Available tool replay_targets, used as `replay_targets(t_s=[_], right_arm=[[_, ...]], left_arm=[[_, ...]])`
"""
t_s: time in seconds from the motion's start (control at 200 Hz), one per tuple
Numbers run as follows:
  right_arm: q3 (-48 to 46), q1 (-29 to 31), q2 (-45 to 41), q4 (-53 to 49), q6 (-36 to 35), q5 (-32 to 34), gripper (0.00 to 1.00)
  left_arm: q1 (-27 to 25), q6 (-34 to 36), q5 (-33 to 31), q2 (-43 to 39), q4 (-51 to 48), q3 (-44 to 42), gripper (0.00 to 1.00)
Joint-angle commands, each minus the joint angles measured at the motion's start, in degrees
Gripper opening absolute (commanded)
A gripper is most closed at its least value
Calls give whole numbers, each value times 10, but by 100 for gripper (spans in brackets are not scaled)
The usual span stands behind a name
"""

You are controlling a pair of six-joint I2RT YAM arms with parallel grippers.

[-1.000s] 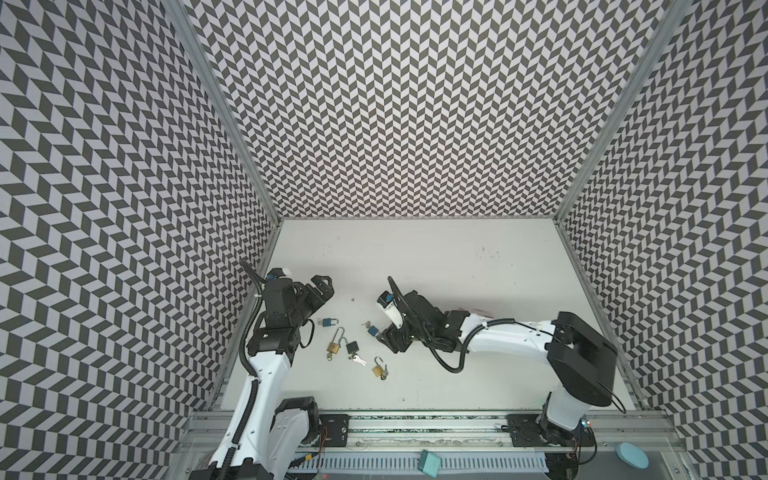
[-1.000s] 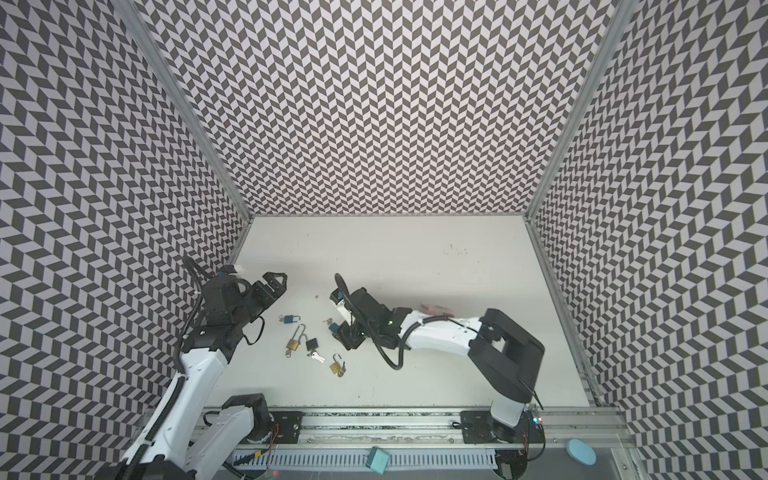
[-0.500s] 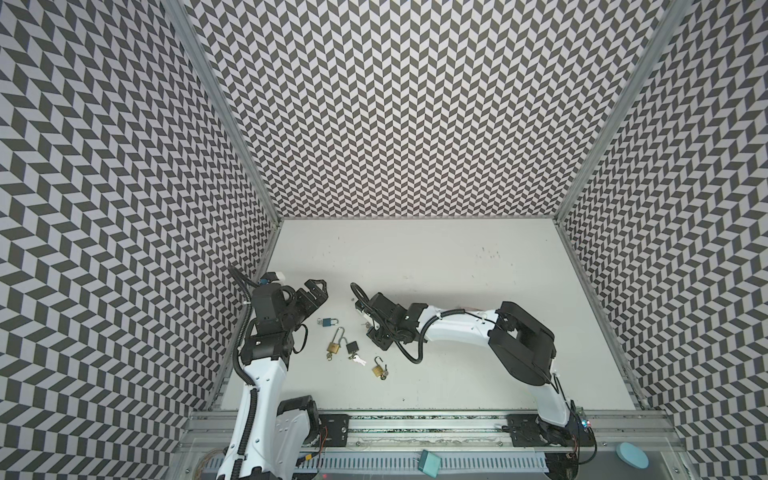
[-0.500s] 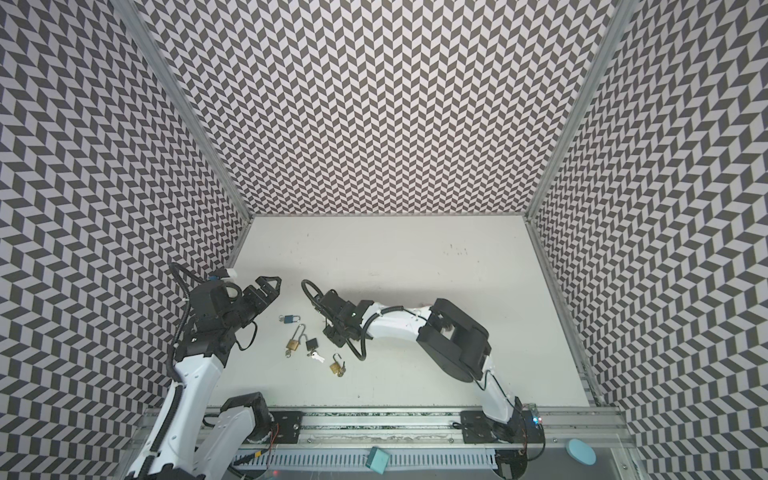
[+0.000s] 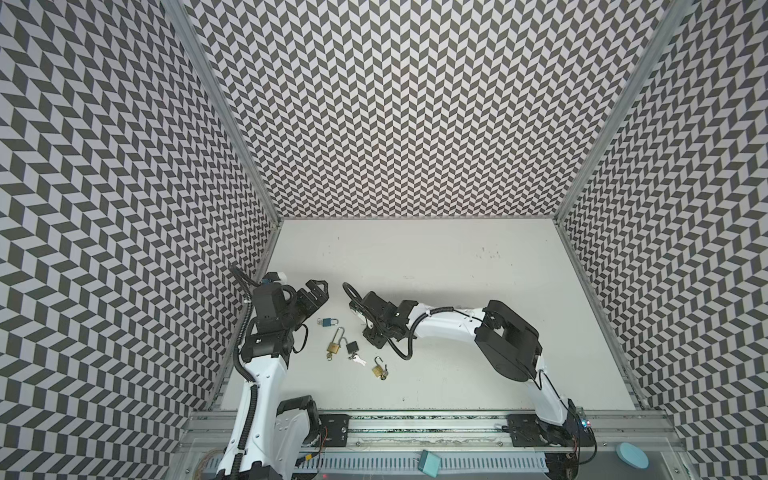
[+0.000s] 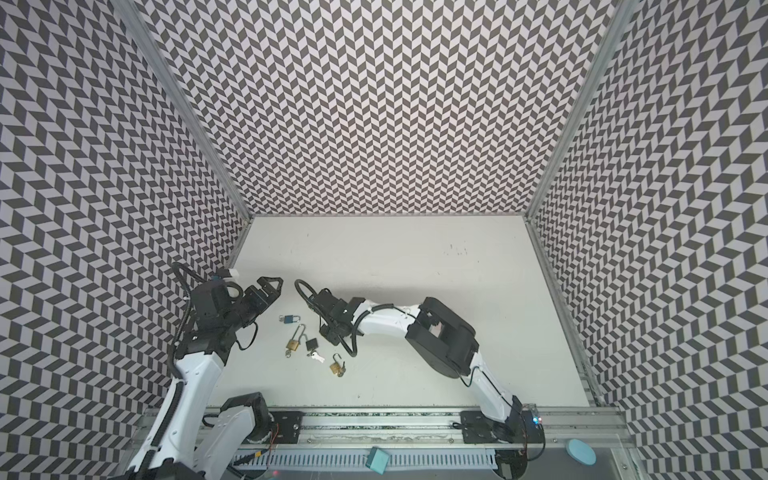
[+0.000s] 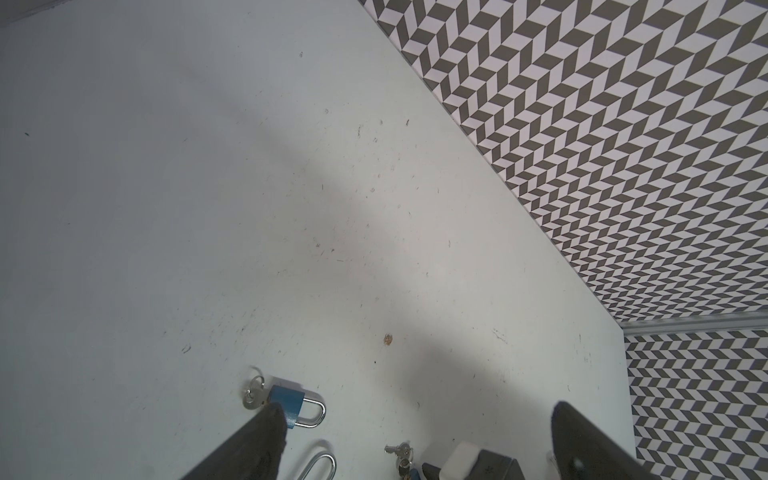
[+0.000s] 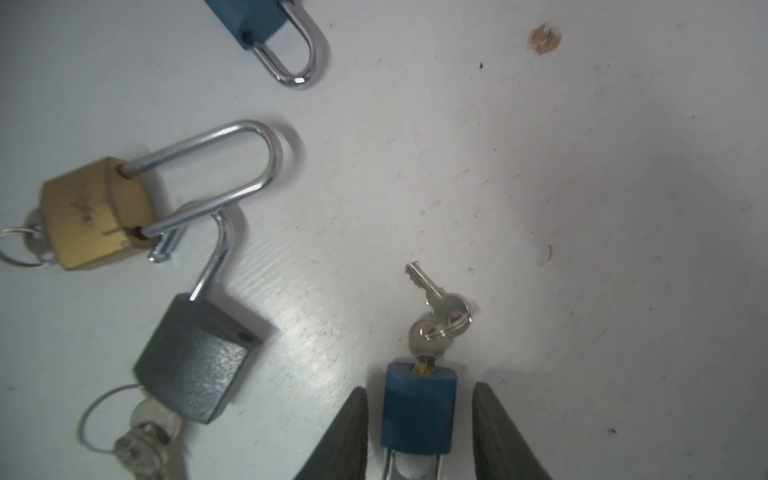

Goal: Lock with the key

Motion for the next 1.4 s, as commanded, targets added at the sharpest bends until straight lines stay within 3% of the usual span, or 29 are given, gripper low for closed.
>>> replay_targets(t_s=[0.0,0.265,0.386,0.736,1.011,1.142,1.277,1.397], right_arm=[[14,3,15,-10,-8,5,37],[-15,2,-5,-16,1,43,25],[-57,-1,-36,-4,21,64,22],[-330,-20,-243,57,148,81,19],[-432,-29,-319,45,245,92,18],[-444,-29,-321,50,261,76,22],[-452,-29,-336,52,262,53,39],[-458,-28,-348,54,256,20,47]], left_arm=[[3,13,7,-6,1,-5,99],[-3,18,20,-3,13,-6,97],[-33,25,-4,-6,3,8,96],[-258,-30,-110,-23,68,-10,92],[-407,-50,-154,38,134,-18,92],[-427,-50,-164,44,142,-22,92],[-427,-47,-158,47,146,-29,92],[-427,-43,-158,38,142,-35,93]])
